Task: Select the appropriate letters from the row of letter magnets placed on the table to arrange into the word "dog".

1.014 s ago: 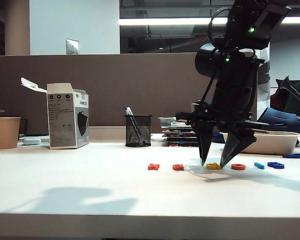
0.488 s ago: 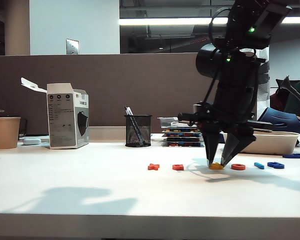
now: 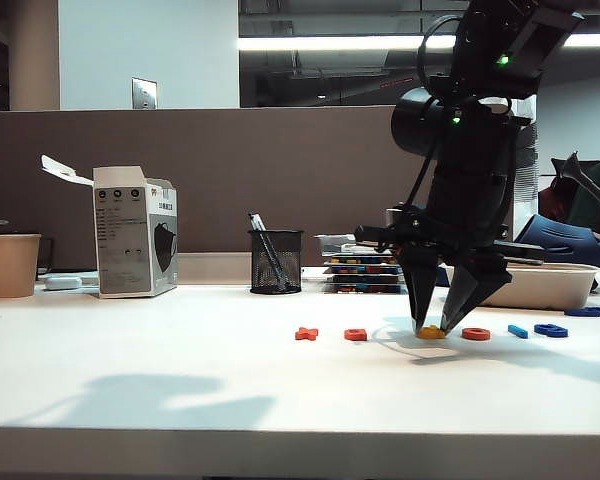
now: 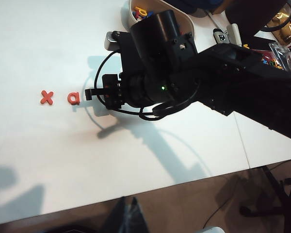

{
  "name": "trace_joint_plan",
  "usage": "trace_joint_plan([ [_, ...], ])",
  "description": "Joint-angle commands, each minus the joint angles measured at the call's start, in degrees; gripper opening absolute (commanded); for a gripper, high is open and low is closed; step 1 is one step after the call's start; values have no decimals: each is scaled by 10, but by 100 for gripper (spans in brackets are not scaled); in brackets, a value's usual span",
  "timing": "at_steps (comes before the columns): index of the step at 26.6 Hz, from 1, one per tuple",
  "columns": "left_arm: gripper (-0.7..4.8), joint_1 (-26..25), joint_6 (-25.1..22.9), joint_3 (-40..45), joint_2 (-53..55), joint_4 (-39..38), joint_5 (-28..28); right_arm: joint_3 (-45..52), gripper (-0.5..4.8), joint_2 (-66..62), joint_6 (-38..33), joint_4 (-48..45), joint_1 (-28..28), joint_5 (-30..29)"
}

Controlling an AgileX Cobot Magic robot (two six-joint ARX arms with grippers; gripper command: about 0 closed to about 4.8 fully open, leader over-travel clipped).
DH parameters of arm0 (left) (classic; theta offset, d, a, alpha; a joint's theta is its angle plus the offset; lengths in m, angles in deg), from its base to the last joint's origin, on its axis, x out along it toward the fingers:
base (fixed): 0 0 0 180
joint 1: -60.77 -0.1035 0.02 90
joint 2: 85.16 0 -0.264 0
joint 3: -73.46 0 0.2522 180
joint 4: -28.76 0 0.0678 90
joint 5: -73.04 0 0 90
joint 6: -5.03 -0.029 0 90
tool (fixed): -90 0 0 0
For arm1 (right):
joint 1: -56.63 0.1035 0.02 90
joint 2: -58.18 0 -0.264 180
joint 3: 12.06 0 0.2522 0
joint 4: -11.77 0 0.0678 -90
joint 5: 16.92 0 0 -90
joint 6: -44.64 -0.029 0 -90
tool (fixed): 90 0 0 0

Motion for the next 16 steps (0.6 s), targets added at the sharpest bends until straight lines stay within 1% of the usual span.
trace_joint_plan([
  [1,-5,0,-1,-2,-2,3,-3,8,134,-12,-2,22,1,-7],
  [16,-5,0,-1,-2,-2,3,-3,8,134,-10,-2,32,1,-8],
])
